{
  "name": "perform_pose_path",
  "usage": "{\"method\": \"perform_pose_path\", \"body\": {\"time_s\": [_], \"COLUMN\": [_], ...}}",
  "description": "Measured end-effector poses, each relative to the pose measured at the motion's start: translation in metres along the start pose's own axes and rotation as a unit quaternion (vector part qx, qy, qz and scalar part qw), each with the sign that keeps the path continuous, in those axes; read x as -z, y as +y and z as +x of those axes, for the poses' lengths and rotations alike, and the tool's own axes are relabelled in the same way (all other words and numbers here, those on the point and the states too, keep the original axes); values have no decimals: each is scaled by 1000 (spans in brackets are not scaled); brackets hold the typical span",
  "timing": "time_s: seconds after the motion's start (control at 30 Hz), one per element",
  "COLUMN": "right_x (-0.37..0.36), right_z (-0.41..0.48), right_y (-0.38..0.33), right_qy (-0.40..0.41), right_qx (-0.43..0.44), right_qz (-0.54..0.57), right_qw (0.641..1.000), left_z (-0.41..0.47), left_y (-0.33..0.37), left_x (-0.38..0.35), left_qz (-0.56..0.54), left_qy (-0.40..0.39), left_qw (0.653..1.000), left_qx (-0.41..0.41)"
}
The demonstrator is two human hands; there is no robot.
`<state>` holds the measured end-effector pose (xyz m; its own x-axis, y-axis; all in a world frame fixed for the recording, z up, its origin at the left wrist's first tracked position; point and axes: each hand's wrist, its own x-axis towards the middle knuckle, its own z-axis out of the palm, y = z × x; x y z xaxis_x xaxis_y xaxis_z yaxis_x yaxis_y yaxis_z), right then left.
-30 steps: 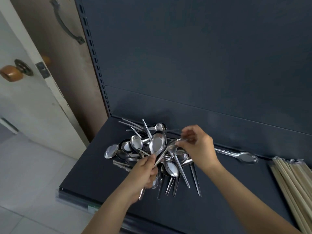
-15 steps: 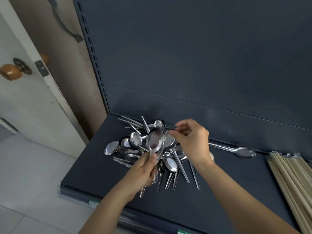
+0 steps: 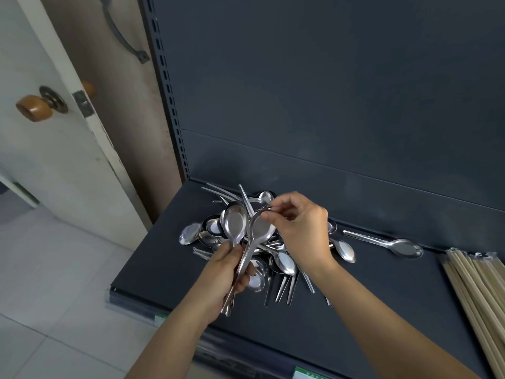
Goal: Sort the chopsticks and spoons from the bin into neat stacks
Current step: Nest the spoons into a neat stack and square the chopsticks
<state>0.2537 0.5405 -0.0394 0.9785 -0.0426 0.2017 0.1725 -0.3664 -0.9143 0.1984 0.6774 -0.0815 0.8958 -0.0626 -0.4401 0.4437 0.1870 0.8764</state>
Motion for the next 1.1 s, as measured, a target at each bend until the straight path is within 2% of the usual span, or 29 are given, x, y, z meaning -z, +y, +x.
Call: {"method": "perform_pose_path", "body": {"time_s": [0.23,0.43,0.53,0.67,0.77,0.87,0.93,1.1], "right_x": [-9,-16,-19,-6,11,19,17,15], "right_z": [2,7,8,7,0,-13,-19,-21], "right_y": [-6,0,3,21,51,75,83,84], "right_qy": [-1,10,21,35,-78,-226,-253,-251], "right_qx": [41,55,81,93,14,-77,-53,-10], "right_qz": [-25,-67,-91,-134,-237,-308,-344,-400], "right_qw": [999,996,992,986,968,921,903,881], "left_z": [-5,-5,-2,3,4,6,7,7], "left_y": [6,8,5,1,0,0,-1,-1], "left_x": [1,2,2,13,22,25,24,18], "left_qz": [-13,96,95,78,78,71,70,71], "left_qy": [-3,18,17,54,78,89,86,77], "left_qw": [1000,994,994,995,993,993,993,994], "left_qx": [-9,-42,-53,-40,-35,-40,-39,-38]}}
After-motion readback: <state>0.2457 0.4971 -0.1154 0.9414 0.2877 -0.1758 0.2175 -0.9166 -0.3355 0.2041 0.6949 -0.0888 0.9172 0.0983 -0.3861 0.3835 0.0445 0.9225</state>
